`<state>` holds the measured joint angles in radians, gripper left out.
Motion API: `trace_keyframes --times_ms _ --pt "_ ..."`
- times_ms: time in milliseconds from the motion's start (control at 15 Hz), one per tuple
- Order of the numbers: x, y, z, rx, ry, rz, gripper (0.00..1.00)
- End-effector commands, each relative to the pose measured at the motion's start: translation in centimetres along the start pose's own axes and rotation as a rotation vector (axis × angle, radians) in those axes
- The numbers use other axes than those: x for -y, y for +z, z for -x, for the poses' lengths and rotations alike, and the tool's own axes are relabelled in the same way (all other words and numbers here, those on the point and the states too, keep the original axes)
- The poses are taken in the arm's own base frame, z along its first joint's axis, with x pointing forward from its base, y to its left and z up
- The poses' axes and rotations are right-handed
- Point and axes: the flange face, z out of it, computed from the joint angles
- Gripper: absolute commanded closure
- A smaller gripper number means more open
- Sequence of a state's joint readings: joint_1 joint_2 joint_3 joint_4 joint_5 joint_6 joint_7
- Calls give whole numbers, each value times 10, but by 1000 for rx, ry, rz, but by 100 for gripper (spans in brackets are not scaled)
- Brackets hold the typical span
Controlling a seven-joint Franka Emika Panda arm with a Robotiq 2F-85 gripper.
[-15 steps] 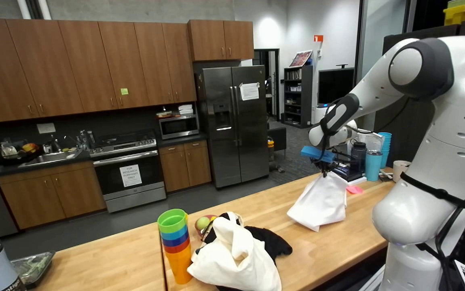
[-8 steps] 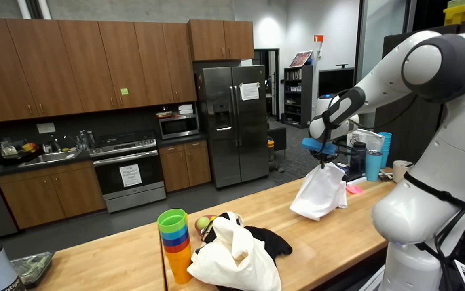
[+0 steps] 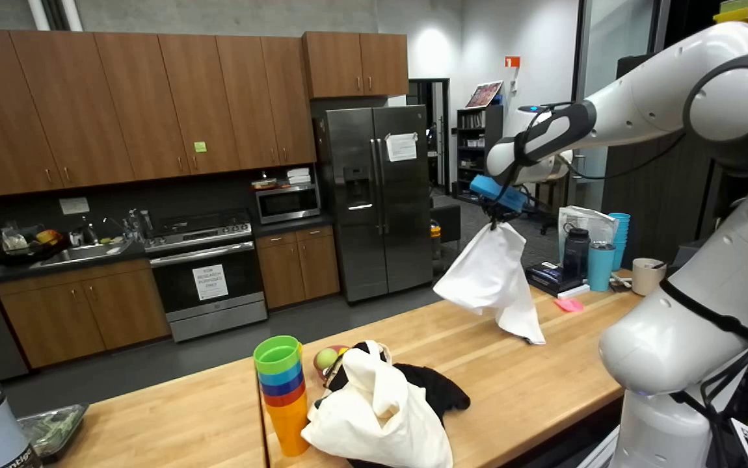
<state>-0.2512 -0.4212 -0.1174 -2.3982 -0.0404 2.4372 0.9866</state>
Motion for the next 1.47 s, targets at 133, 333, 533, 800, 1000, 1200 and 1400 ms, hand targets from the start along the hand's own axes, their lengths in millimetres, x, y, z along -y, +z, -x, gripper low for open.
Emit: trace_keyframes --times_ms 133,333,533,800,1000,1200,1400 --pt "51 -54 25 60 -24 -117 99" --pt "68 -79 48 116 -49 -162 99" --pt "78 -101 78 192 -89 -203 99" --pt "78 -110 90 285 -122 -211 99" --pt "57 -93 69 368 -76 -148 99" --pt "12 -59 23 451 37 -35 99" --pt "-42 -10 -15 429 162 133 99"
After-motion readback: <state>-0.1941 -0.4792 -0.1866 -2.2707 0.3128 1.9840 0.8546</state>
